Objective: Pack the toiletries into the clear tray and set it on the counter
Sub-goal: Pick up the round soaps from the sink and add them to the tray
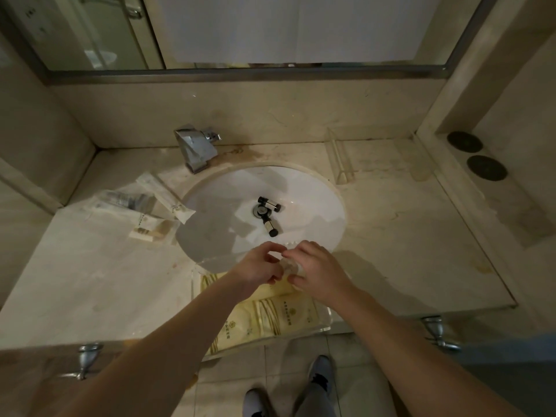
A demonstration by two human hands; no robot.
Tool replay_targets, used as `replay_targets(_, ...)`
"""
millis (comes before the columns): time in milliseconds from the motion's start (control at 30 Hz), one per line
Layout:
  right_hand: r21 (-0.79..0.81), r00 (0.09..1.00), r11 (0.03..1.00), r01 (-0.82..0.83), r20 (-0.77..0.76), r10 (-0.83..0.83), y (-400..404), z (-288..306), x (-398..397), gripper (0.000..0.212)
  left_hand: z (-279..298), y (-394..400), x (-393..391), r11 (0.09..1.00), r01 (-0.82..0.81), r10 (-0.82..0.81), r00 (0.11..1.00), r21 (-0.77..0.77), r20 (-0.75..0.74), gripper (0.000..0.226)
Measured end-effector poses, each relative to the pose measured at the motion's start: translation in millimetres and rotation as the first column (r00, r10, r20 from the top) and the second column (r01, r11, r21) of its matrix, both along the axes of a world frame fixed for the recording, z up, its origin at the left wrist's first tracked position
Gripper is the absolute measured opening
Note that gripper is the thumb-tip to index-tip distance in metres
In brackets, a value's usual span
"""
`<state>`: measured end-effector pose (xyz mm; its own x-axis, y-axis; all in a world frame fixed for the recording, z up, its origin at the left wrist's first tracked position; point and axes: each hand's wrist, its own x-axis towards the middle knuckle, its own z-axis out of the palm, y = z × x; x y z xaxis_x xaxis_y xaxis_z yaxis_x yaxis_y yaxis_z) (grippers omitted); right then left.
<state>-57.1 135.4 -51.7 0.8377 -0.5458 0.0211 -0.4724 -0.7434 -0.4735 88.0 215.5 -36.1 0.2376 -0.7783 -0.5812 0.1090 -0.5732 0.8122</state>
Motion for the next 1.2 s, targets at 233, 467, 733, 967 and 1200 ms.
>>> replay_targets(233, -0.117, 0.981, 0.984, 0.134, -0.125, -0.149, -20, -8, -11, 0.049, -9, -7, -1, 0.996, -0.085, 0.084, 0.995, 0.01, 0.061, 0.041)
replay_targets(467, -0.11, 0.976, 0.985, 0.133, -0.16, -0.149, -27, -10, 2, 0.048, -15, 8, 21, 0.996, -0.069, 0.059, 0.983, 0.054, 0.173, 0.026)
replay_targets(733, -0.079, 0.971, 0.991, 0.104, -0.208, -0.119, -25, -9, 5, 0.05, -21, 18, 34, 0.994, -0.056, 0.032, 0.972, 0.098, 0.233, 0.024)
replay_targets(967, -0.101, 0.982, 0.99, 0.096, -0.15, -0.11, -19, -13, 1, 0.031, -25, 21, 38, 0.991, -0.067, 0.035, 0.965, 0.117, 0.26, 0.021)
replay_targets(1200, -0.095, 0.98, 0.989, 0.112, -0.153, -0.126, -17, -14, -1, 0.031, -27, 28, 43, 0.987, -0.104, 0.07, 0.965, 0.124, 0.253, 0.019)
